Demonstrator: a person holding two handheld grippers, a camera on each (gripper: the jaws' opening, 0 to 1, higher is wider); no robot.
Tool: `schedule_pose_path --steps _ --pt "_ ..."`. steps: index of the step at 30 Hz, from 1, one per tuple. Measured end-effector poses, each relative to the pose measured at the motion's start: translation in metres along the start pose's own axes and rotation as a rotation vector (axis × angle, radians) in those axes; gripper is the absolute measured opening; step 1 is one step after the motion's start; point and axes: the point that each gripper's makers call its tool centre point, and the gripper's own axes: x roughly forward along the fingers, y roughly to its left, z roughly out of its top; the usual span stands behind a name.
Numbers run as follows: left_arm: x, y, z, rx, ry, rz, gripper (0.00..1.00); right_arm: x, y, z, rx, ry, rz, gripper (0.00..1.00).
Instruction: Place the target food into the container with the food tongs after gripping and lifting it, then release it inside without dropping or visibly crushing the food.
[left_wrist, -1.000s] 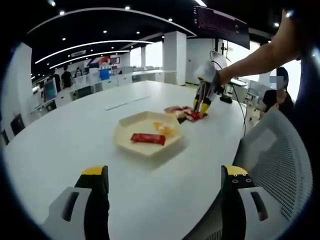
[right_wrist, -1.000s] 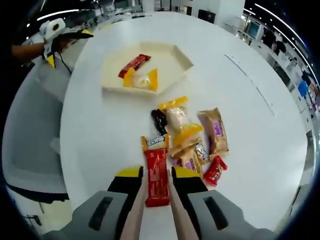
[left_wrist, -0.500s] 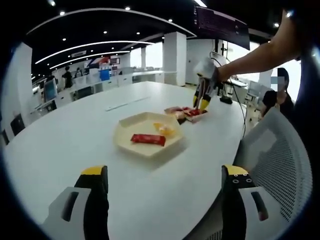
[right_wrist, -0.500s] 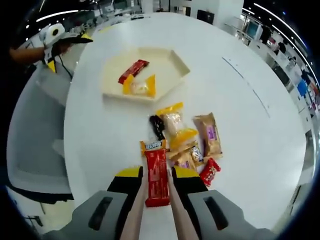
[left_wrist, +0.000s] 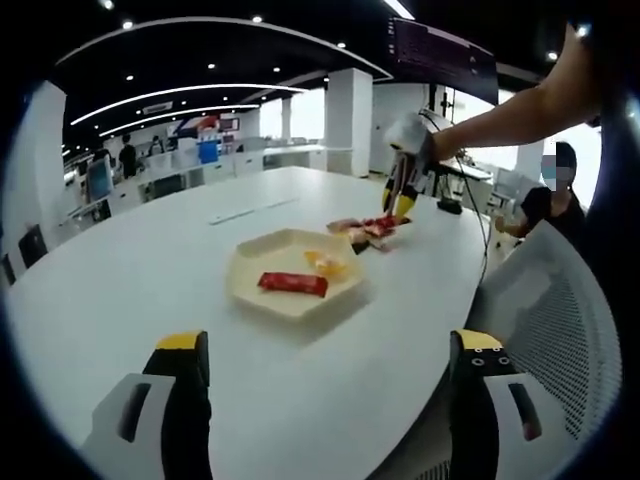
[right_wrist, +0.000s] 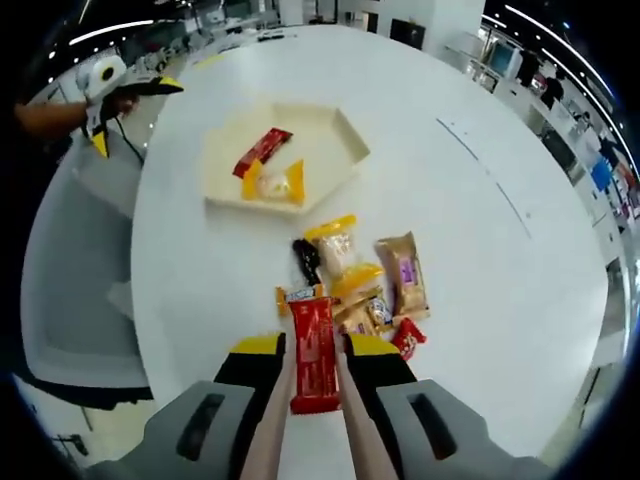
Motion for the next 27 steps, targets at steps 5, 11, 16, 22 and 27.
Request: schedule_pose_path --steps 5,11,16,22,27 --pt "-0.001 -0.003 0.002 -0.005 -0.008 -0.01 0.99 -0.003 -0.001 0.002 0.004 -0.001 -0.006 0.23" --pt "-0.001 -0.004 0.002 -0.004 -0.006 -0.013 0.99 -0.006 -0.001 0.003 0.0 0.001 -0.009 0.23" --pt "-0.001 -0.004 0.002 -0.004 -0.005 -0.012 0.99 -0.007 -0.001 0.004 -0.001 0.0 -0.01 0.23" --pt "-0.001 -0.004 0.001 -0.004 -0.002 -0.012 0.99 -0.004 0.002 0.007 -0.012 0.007 -0.007 0.23" --pt "0.0 -0.004 0.0 -0.006 0.002 -0.015 0.99 -0.003 0.002 0.011 -0.014 0.004 -0.006 0.23"
